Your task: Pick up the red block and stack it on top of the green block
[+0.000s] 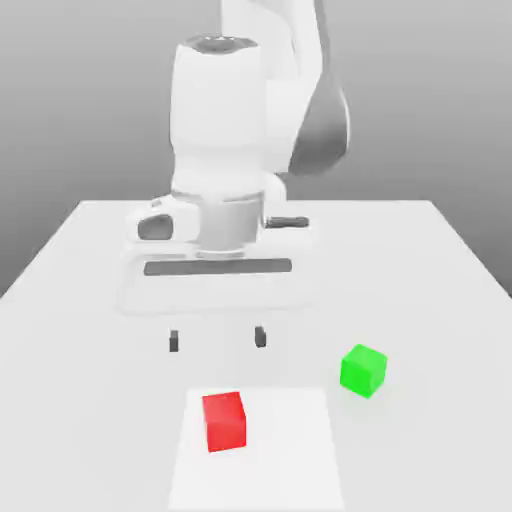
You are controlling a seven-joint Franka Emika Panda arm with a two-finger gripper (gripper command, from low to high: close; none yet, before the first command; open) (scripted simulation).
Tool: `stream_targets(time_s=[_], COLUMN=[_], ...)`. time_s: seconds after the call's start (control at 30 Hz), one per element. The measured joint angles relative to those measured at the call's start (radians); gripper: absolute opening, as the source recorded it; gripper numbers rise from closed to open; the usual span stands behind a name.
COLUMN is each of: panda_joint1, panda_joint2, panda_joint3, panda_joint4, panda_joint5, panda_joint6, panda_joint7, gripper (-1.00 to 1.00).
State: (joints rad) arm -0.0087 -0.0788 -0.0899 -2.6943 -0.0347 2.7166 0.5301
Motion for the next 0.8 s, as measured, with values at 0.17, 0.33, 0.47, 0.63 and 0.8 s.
stream_targets(time_s=[0.17,0.33,0.47,0.63,0.8], panda_joint1=[-0.025,-0.046,-0.047,-0.041,0.017], panda_joint2=[0.209,0.338,0.338,0.245,0.075], panda_joint3=[0.025,0.053,0.053,0.042,0.063], panda_joint4=[-0.039,-0.022,-0.022,-0.036,-0.078], panda_joint5=[0.067,0.092,0.090,0.069,0.063], panda_joint6=[0.150,0.259,0.257,0.179,0.053], panda_joint7=[-0.089,-0.110,-0.108,-0.092,-0.067], gripper=[0.00,-1.00,-1.00,-1.00,-1.00])
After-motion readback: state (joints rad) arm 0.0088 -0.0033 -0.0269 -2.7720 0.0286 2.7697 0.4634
